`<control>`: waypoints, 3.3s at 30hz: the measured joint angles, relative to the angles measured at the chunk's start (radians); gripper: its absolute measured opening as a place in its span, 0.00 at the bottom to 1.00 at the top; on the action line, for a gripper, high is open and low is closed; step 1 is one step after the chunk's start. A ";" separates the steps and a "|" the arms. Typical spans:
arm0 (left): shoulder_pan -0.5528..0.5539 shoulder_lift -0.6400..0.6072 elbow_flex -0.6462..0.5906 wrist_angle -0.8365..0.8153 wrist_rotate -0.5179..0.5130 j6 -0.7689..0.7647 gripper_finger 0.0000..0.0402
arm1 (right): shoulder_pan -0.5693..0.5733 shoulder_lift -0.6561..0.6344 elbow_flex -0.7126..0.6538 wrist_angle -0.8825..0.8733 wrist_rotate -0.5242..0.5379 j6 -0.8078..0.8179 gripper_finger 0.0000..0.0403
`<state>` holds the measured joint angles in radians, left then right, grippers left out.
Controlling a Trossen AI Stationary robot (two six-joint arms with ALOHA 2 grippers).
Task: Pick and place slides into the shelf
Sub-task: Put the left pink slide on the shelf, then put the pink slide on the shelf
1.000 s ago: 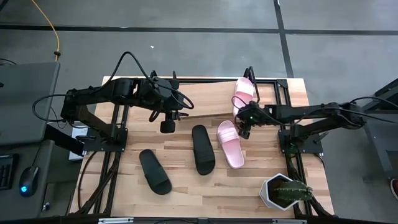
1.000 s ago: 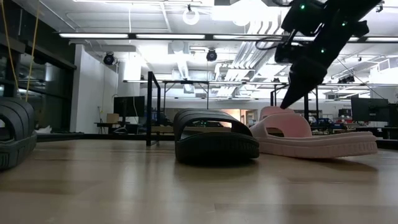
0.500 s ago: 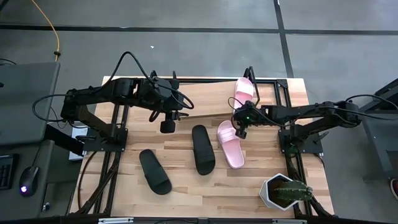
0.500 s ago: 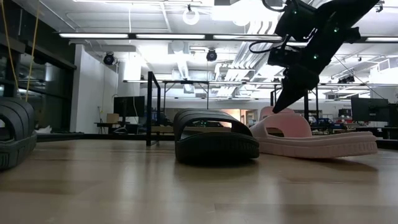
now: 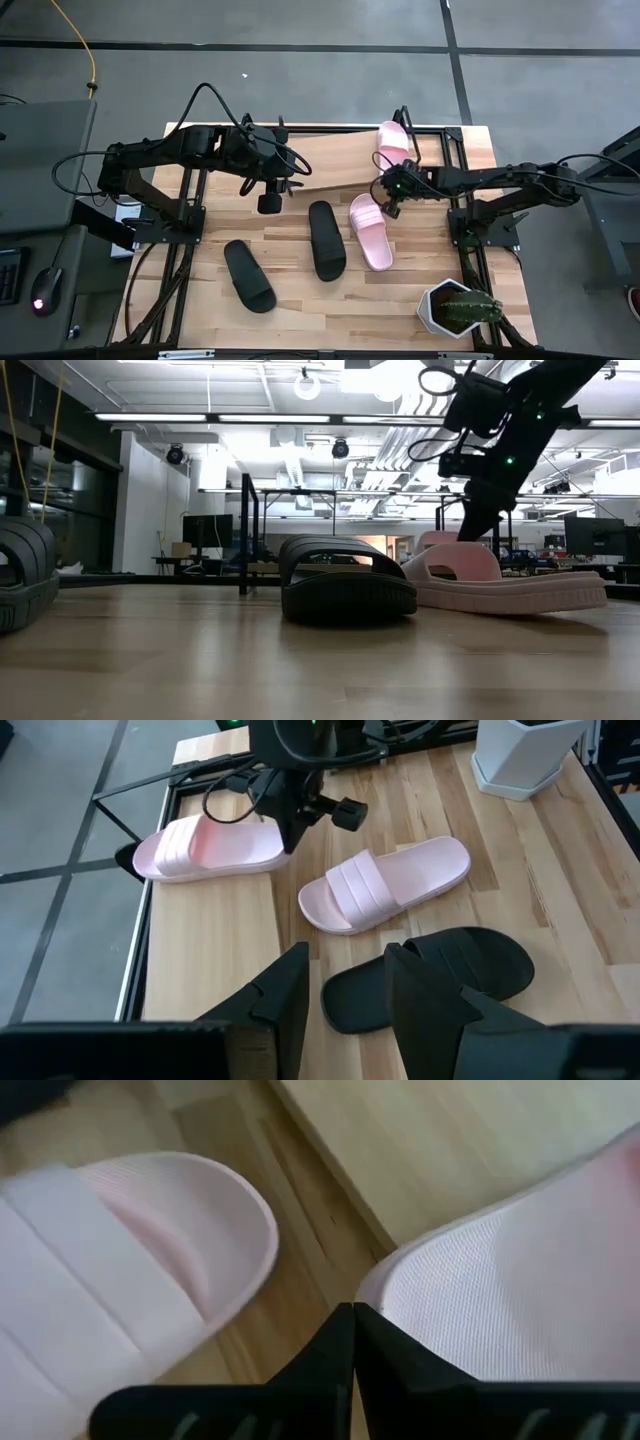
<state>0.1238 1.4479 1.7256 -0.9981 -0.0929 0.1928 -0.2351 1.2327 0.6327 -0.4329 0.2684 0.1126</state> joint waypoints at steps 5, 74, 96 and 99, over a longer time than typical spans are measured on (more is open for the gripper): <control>0.000 0.000 0.000 0.000 0.000 0.000 0.29 | 0.000 0.000 0.000 -0.003 0.015 0.003 0.00; 0.000 0.011 0.000 -0.006 0.000 0.005 0.29 | 0.006 -0.002 0.120 -0.009 -0.123 0.044 0.00; 0.000 0.009 -0.225 0.021 0.031 -0.042 0.26 | 0.006 -0.002 0.120 0.108 -0.336 -0.083 0.00; 0.000 0.009 -0.278 0.094 0.072 -0.044 0.26 | 0.006 -0.002 0.120 0.123 -0.394 -0.082 0.00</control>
<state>0.1238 1.4570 1.4481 -0.9039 -0.0206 0.1490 -0.2287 1.2308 0.7528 -0.3097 -0.1256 0.0310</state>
